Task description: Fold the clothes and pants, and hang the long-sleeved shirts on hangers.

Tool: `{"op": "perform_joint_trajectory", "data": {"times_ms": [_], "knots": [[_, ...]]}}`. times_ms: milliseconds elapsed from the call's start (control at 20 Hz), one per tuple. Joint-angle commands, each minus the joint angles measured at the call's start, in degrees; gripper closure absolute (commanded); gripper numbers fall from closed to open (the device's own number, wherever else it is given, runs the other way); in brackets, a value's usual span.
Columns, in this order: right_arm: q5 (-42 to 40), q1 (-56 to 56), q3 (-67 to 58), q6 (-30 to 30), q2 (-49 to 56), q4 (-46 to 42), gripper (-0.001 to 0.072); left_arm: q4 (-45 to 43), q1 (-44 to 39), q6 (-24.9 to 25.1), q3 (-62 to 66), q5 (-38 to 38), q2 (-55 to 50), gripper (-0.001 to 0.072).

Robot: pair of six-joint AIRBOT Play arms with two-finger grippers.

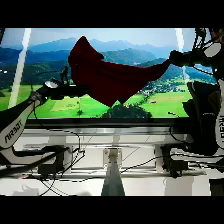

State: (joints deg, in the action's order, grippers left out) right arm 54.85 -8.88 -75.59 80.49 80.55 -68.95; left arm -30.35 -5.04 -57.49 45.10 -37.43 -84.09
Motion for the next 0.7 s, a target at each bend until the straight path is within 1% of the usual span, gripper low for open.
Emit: {"op": "perform_joint_trajectory", "data": {"times_ms": [0, 100, 250, 400, 500, 650], "knots": [[-2.0, 0.0, -0.1, 0.0, -2.3, -4.6, 0.0701, -9.9, 4.1, -0.4, 4.7, -0.8, 3.5, 0.0694], [-3.0, 0.0, -0.1, 0.0, -4.4, -5.7, 0.0701, -14.8, 7.6, -0.6, 8.1, -1.0, 8.4, 0.0694], [-5.3, 0.0, -0.1, 0.0, -7.9, -6.3, 0.0701, -19.7, 12.4, -0.6, 12.9, -0.8, 16.6, 0.0694], [-6.8, 0.0, -0.1, 0.1, -10.6, -5.7, 0.0701, -25.7, 15.0, -0.6, 15.5, 1.8, 25.4, 0.0694], [-4.7, 0.0, -0.1, 0.1, -12.4, -4.1, 0.0701, -28.7, 15.2, -0.6, 15.6, 4.6, 31.4, 0.0694], [-0.4, 0.0, -0.1, 0.0, -16.0, -4.1, 0.0701, -31.2, 15.2, -0.5, 15.6, 6.1, 38.6, 0.0694]]}}
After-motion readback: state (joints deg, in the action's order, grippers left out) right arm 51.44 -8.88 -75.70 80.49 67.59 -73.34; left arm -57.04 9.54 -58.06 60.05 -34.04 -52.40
